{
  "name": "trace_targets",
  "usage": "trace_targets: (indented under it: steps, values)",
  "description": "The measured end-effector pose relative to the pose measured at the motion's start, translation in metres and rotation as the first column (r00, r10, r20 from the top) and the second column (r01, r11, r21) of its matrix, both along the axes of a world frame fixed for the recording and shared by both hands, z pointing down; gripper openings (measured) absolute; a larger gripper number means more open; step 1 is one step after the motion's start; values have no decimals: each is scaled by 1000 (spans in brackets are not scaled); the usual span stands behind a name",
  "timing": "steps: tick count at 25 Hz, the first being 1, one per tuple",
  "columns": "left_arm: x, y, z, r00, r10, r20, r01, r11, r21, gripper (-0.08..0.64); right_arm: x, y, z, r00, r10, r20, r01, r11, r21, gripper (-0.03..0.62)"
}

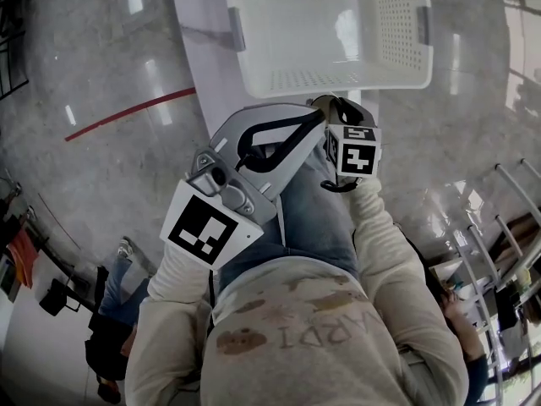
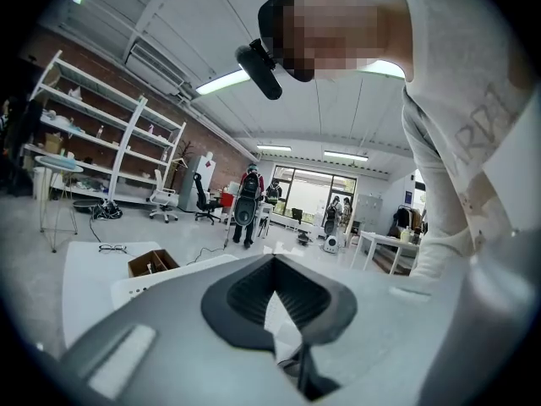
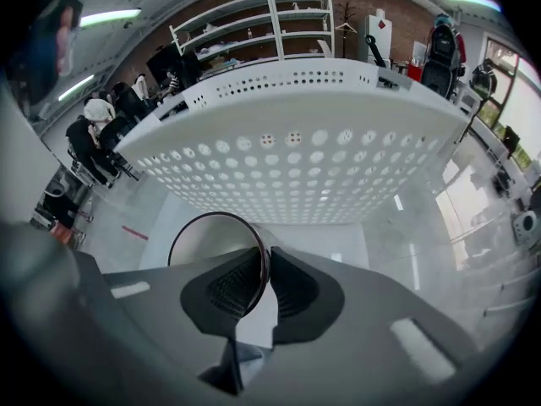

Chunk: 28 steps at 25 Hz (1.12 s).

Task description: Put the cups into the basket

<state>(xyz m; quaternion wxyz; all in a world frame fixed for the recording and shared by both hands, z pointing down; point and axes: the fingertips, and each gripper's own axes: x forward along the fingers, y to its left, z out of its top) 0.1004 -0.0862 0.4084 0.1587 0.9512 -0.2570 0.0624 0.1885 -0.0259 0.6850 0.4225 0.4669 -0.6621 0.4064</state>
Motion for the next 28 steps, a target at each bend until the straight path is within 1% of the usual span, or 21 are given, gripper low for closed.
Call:
trace_targets:
  steps: [6, 8, 13, 17, 20, 23, 28]
  values:
    - [9, -18, -33, 999, -29, -30, 30, 999, 40, 0, 8, -4, -82, 995, -1, 103, -8, 996, 85, 60]
    - [10, -24, -44, 999, -40, -37, 42, 998, 57, 0, 7, -9, -112, 991, -14, 132, -2, 993, 122, 60]
    - [10, -40, -65, 997, -68, -46, 72, 994, 84, 0, 3, -29, -181, 979, -60, 197, 19, 978, 206, 60]
    - [8, -53, -75, 993, -103, -53, 108, 989, 100, 0, 4, -56, -217, 969, -78, 235, 12, 963, 270, 60]
    - [3, -64, -77, 989, -136, -58, 141, 984, 105, 0, 3, -86, -218, 969, -99, 227, 25, 951, 309, 60]
    - [-3, -72, -75, 985, -163, -53, 168, 980, 111, 0, 0, -119, -198, 973, -137, 188, 68, 941, 330, 60]
    - [-17, -81, -70, 979, -199, -53, 204, 973, 110, 0, -17, -166, -148, 970, -188, 152, 137, 946, 295, 60]
